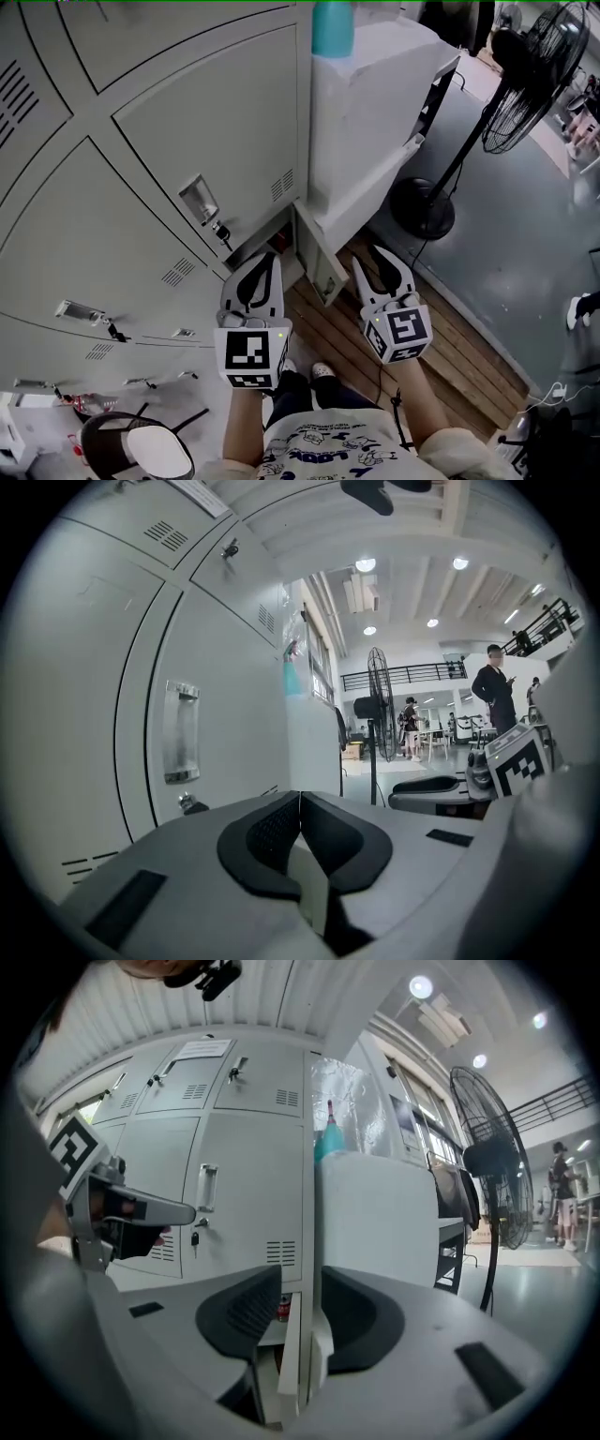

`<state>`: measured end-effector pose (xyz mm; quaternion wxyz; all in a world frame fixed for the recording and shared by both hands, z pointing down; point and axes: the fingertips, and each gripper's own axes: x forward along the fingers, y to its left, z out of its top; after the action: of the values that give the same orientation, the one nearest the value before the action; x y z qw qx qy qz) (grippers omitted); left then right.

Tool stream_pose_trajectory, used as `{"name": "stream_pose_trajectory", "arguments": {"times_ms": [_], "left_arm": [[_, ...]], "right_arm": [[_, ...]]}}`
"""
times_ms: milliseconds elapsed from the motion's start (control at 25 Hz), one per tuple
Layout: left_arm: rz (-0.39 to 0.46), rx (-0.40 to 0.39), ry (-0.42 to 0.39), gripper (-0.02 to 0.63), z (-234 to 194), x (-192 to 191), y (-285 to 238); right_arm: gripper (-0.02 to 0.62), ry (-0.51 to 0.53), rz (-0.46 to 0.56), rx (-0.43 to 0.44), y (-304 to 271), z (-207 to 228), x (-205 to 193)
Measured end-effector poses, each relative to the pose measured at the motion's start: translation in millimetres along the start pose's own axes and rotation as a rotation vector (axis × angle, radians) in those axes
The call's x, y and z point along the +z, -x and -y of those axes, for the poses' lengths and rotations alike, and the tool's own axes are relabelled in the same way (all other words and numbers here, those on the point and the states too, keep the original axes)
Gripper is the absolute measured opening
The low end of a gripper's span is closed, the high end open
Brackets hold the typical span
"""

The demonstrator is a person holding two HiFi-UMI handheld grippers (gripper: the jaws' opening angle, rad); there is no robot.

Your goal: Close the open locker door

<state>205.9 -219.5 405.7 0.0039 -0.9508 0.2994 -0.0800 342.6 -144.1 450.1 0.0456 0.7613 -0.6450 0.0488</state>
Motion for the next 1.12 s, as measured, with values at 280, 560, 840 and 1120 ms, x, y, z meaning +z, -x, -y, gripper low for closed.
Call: {"name": "stream_pose_trajectory", "arguments": {"times_ms": [280, 560, 840, 1120], "left_arm": [[-0.063, 0.001, 0.037, 0.003, 0.1, -30.1, -1.4], [-0.109, 0.012, 0.055, 0.003, -5.6, -51.8, -0.5], [-0.137, 0.024, 0.071, 0.003, -11.9, -67.3, 1.8], [-0.159, 0.033, 0.086, 0.003, -15.3, -79.9, 6.5]], "right_arm": [[0.132, 0.015, -0.109, 0.039, -5.8, -11.1, -48.1], [0.132, -0.021, -0.207, 0.06, -14.4, -15.3, -95.8], [0.132, -0.047, -0.291, 0.053, -20.6, -13.5, -134.4], [0.132, -0.06, -0.33, 0.049, -22.2, -13.5, -154.3]]}}
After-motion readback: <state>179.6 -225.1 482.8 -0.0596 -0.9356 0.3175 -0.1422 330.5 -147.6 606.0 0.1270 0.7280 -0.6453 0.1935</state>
